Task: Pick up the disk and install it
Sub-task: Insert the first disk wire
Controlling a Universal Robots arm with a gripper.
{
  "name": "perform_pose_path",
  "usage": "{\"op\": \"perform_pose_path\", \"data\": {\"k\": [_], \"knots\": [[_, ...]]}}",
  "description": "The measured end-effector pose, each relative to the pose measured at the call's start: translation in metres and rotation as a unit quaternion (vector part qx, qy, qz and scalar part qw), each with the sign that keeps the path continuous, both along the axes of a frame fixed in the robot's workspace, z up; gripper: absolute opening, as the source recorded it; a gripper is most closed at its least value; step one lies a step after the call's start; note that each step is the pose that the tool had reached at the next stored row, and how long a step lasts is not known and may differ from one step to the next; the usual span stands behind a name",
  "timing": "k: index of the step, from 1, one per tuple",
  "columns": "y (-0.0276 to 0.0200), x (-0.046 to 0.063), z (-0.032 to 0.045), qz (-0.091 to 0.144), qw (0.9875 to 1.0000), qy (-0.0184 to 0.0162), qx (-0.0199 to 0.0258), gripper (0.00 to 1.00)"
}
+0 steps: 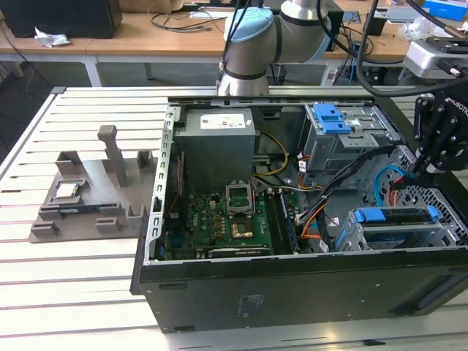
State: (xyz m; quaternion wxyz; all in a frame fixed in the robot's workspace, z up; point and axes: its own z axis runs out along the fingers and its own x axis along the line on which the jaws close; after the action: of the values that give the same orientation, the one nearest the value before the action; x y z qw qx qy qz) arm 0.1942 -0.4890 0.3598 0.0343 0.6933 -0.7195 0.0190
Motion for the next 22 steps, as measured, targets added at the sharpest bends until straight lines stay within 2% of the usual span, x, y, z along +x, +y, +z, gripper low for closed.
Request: {"op": "perform_pose_path", "data": {"k": [2, 4, 8, 13, 17, 22], "knots": [[-0.0001, 0.0, 0.0, 0.0, 1.0, 0.0, -0.0004, 0.17], [-0.0036, 0.0, 0.0, 0.0, 1.0, 0.0, -0.0005, 0.17], [-0.0178, -0.002, -0.0002, 0.0, 1.0, 0.0, -0.0005, 0.17], [-0.0273, -0.008, -0.0021, 0.0, 1.0, 0.0, -0.0009, 0.17], [-0.034, -0.01, -0.0079, 0.001, 1.0, 0.0, -0.0009, 0.17], [-0.0351, -0.013, -0.0128, 0.001, 1.0, 0.0, -0.0009, 0.17]]}}
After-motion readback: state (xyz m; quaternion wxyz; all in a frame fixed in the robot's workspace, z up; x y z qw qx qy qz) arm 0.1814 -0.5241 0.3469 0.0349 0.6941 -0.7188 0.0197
